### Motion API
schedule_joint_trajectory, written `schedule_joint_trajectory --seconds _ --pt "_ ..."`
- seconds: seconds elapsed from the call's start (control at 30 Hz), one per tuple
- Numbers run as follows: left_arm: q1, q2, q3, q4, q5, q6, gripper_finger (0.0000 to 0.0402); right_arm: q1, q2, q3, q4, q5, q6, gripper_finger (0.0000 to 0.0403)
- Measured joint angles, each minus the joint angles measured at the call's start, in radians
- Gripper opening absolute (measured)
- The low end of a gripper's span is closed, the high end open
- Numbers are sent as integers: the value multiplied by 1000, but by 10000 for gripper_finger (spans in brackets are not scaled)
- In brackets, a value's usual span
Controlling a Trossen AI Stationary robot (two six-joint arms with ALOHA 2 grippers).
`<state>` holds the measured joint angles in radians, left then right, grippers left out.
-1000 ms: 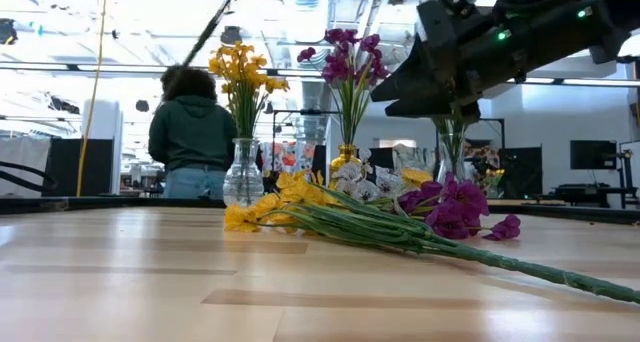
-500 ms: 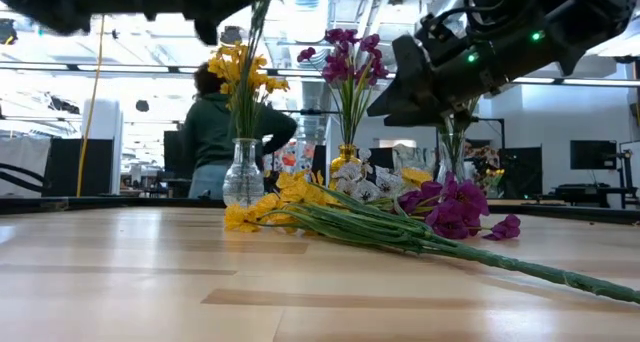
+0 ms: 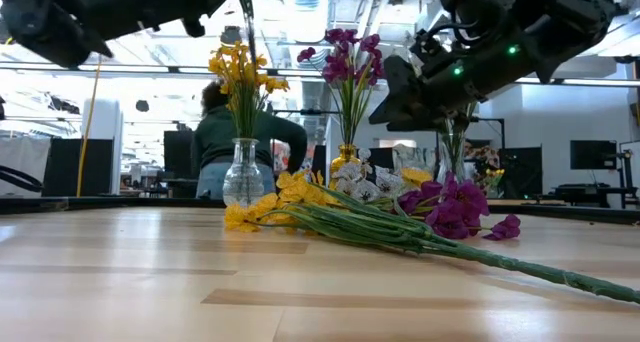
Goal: Sort flowers into vase by color
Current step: Put the left purple flowers into the yellow vase
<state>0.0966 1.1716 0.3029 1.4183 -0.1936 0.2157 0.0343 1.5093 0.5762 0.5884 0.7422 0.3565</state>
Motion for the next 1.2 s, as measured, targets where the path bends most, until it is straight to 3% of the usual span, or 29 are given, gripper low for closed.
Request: schedule_joint_trajectory --seconds 0.17,0.43,0.73,1.2 --pt "111 96 66 76 136 -1 9 -25 0 0 8 -4 0 240" --pt "253 323 244 146 233 -4 9 -31 0 0 17 -6 -2 240" --pt "294 471 427 144 234 8 9 -30 0 0 18 -6 -3 240" --pt "316 480 442 144 188 -4 9 -30 0 0 19 -7 -26 240"
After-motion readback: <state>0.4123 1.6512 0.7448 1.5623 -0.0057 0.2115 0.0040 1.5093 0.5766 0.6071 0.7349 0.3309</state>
